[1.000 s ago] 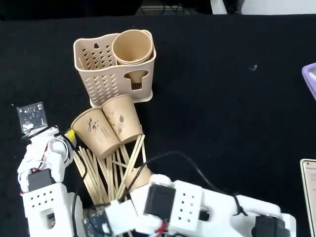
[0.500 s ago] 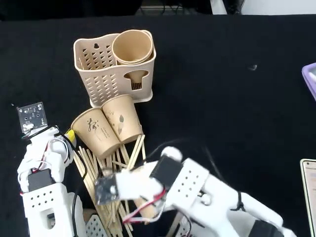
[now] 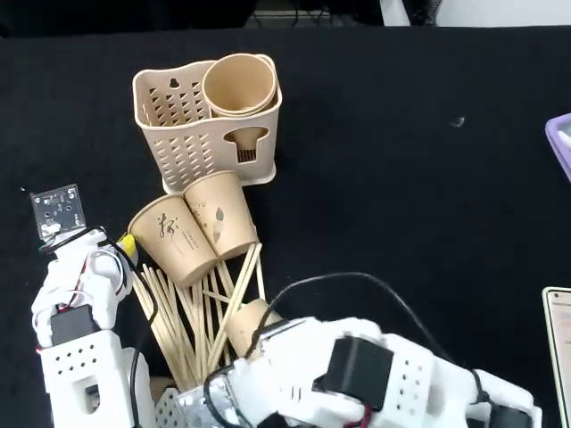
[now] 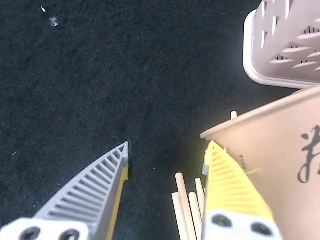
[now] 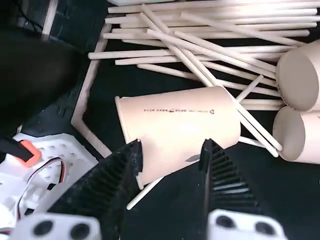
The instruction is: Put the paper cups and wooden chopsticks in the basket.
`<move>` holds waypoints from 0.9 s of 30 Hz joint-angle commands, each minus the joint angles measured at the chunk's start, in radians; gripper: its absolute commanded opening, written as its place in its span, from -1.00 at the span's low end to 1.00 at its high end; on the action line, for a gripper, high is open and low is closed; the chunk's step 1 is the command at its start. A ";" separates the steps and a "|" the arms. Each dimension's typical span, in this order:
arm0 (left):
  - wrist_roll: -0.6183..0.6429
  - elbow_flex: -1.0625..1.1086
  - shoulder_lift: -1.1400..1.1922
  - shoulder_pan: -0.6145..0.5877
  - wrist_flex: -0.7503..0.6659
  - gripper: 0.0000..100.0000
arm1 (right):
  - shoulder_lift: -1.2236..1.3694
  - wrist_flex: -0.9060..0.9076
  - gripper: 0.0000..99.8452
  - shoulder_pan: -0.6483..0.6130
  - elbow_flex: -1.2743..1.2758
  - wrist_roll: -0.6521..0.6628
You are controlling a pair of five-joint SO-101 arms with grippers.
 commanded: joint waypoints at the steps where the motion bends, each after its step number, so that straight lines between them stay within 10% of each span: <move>1: 0.083 -0.025 -0.008 -0.038 -0.020 -0.51 | 0.102 0.032 -0.61 -0.020 -0.008 -0.008; 15: 0.282 -0.067 -0.012 -0.245 -0.020 -0.51 | 0.309 0.032 -0.62 -0.017 -0.038 -0.011; 27: 0.282 -0.067 -0.014 -0.245 -0.020 -0.51 | 0.303 0.032 -0.61 0.466 0.051 0.295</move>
